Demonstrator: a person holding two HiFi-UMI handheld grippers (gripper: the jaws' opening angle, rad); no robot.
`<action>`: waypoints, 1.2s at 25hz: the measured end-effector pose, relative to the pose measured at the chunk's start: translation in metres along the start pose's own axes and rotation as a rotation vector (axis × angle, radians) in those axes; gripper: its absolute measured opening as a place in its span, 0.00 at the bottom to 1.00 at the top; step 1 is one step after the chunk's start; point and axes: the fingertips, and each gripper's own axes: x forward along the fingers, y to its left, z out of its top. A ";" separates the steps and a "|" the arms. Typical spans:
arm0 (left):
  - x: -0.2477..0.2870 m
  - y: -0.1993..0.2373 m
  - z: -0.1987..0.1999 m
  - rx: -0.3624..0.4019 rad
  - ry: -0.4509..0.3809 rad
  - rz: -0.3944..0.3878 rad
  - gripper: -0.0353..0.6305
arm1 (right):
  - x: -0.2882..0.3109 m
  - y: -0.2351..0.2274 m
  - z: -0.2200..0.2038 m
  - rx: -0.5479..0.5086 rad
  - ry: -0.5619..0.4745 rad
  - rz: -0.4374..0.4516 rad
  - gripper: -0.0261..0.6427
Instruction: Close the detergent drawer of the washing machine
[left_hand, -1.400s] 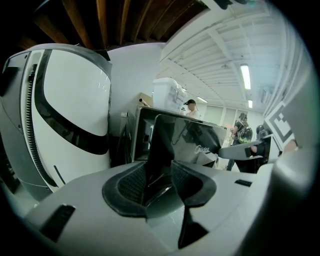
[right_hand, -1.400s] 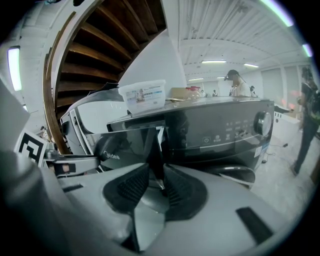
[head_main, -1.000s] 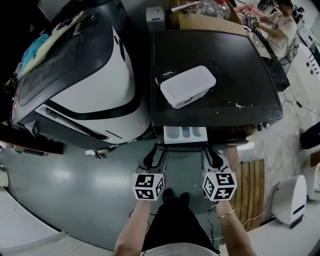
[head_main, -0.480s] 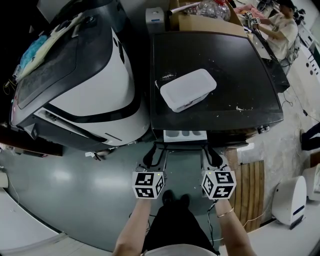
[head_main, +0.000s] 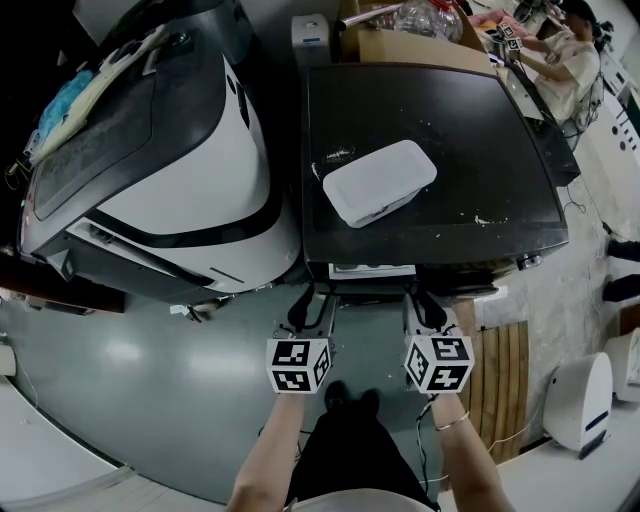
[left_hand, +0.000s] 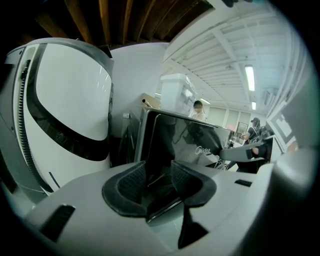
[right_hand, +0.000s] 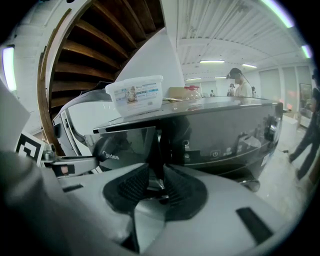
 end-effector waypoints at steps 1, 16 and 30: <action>0.001 0.000 0.000 -0.001 0.000 0.001 0.27 | 0.001 0.000 0.000 0.001 0.001 0.000 0.16; 0.012 0.006 0.007 -0.012 0.007 0.004 0.27 | 0.011 -0.003 0.008 0.019 0.007 -0.017 0.16; 0.021 0.009 0.012 -0.019 0.022 0.012 0.28 | 0.021 -0.005 0.014 0.032 0.025 -0.009 0.16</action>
